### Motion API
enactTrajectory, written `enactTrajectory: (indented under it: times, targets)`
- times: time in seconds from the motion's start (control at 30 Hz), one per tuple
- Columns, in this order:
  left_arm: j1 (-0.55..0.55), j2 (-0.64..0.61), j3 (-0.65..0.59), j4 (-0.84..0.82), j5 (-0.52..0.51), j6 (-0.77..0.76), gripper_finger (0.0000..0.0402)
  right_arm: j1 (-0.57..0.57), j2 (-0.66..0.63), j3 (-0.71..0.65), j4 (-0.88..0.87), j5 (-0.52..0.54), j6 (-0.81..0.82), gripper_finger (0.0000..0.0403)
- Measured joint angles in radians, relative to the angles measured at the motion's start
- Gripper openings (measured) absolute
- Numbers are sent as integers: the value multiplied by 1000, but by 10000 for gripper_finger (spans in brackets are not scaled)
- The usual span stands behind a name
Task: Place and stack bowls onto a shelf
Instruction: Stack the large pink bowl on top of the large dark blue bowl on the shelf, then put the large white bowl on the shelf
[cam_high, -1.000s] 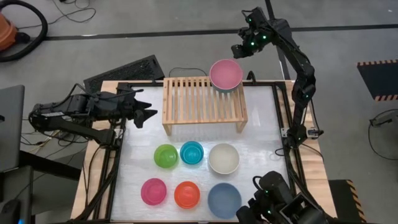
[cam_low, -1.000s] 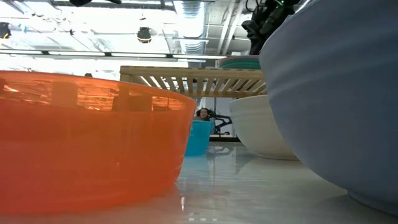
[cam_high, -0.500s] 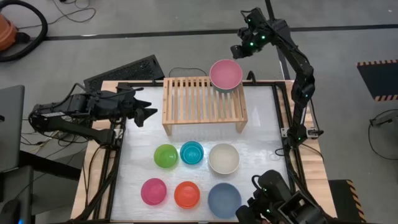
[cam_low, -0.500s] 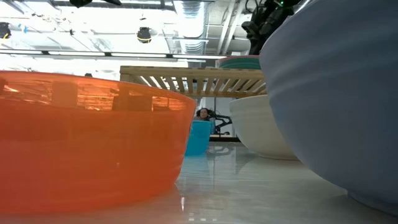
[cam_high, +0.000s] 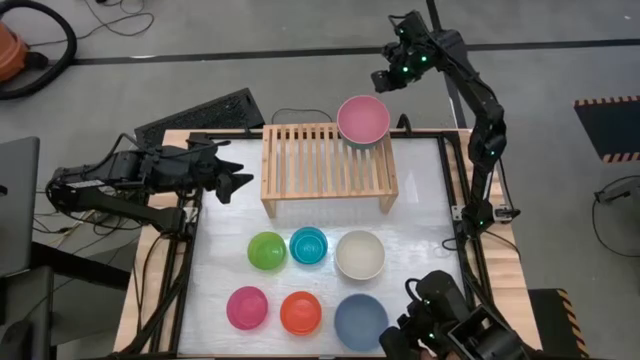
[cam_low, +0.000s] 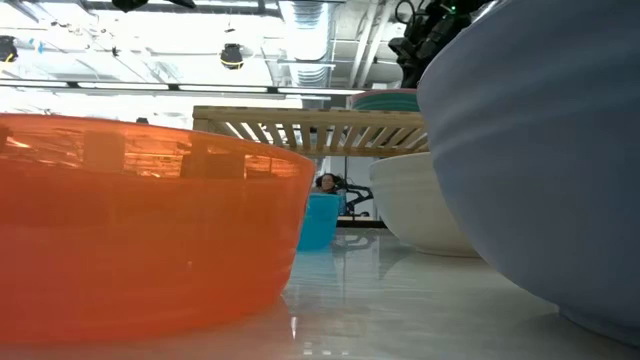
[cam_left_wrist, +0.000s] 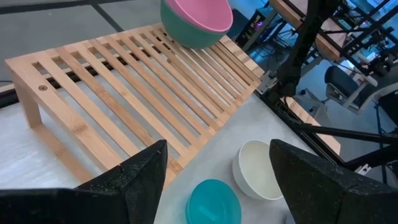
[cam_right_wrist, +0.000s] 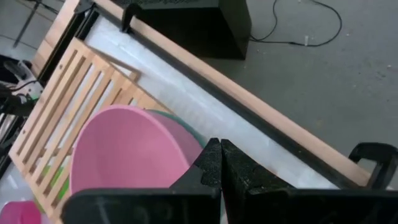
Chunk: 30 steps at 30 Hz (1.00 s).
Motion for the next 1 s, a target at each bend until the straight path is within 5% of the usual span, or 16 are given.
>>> enactTrajectory:
  times: [0.8,1.0]
  targets:
    - [0,0,0,-2,-15,11,265,12,41,19,-15,4,2,20]
    - [0,0,0,-1,-15,16,265,7,-51,24,17,-22,34,29]
